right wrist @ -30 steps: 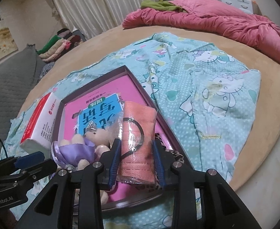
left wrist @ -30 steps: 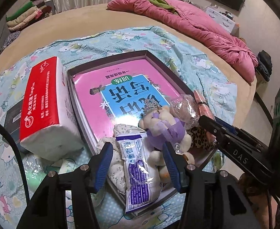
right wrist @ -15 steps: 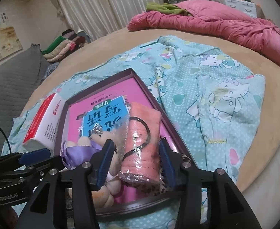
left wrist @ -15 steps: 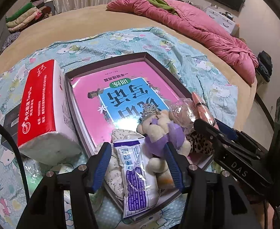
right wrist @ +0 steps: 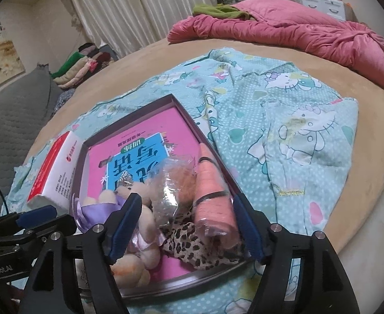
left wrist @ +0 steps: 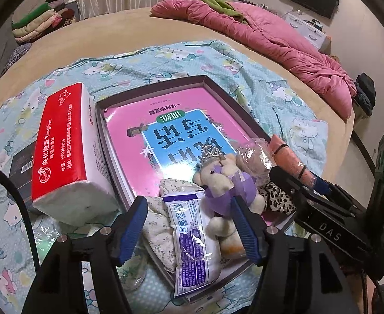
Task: Organize soft objects
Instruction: 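Lower the pink towel into the tray and open the right tool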
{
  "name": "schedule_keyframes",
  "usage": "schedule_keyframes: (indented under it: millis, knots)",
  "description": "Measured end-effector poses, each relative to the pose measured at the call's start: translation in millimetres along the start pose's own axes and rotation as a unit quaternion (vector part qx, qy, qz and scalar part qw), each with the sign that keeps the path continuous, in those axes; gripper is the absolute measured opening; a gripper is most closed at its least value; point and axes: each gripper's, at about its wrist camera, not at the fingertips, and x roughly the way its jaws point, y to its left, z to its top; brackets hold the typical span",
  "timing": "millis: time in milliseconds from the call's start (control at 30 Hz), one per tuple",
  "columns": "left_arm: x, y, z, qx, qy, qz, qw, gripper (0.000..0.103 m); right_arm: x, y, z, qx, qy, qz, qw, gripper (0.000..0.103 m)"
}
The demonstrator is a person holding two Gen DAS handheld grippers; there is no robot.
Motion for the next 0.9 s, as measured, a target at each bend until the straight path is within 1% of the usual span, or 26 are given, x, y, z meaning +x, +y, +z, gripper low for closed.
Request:
schedule_keyframes:
  millis: [67, 333, 600, 767, 900]
  knots:
    - [-1.7, 1.1, 0.4, -0.005, -0.001, -0.005, 1.0, 0.066, -0.3, 1.3, -0.1, -0.002, 0.0, -0.001, 1.0, 0.075]
    - [-7.2, 2.0, 1.1, -0.005, -0.006, 0.0, 1.0, 0.067, -3.3, 2.8, -0.1, -0.005, -0.007, 0.001, 1.0, 0.076]
    - [-7.7, 0.3, 0.0, -0.002, -0.004, -0.003, 1.0, 0.068, -12.8, -7.8, 2.6, 0.015, -0.032, -0.002, 0.999, 0.078]
    - [-7.7, -2.3, -1.2, 0.0, -0.004, -0.003, 1.0, 0.069, -15.9, -6.3, 3.3, 0.01, -0.041, -0.001, 0.999, 0.078]
    - [-8.8, -2.4, -2.3, -0.001, -0.006, 0.0, 1.0, 0.073, -19.8, -4.7, 4.0, 0.007, -0.051, 0.0, 0.999, 0.078]
